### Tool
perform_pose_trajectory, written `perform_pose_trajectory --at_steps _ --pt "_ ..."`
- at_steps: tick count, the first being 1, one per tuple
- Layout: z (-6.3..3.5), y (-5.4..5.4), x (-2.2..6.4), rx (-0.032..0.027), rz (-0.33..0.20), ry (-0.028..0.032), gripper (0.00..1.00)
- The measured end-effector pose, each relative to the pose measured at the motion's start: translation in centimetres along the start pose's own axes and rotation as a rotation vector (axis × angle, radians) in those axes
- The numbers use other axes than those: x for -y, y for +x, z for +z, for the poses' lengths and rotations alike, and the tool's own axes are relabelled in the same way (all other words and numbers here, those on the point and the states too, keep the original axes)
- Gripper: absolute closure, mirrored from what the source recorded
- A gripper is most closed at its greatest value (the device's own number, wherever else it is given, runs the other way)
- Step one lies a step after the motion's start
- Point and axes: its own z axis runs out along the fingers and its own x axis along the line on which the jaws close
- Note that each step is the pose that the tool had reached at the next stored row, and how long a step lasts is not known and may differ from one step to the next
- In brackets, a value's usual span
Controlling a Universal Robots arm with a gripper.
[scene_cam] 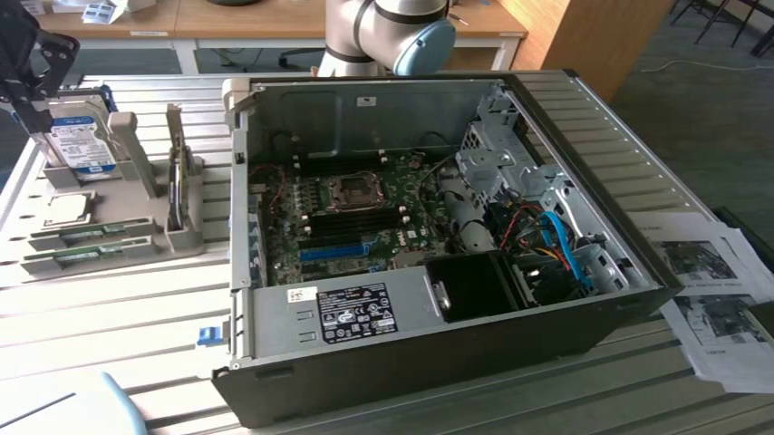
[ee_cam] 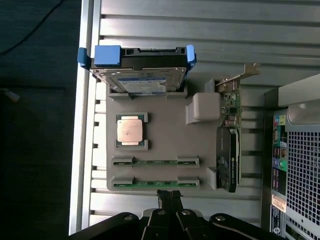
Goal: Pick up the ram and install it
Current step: 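Pick up the ram and move it above insertion slot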
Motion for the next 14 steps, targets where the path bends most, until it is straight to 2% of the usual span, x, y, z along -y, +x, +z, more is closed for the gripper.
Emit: perform_pose_trajectory --at_steps 14 --pt "0.00 0.00 0.00 -0.0042 -0.104 0.0025 0.91"
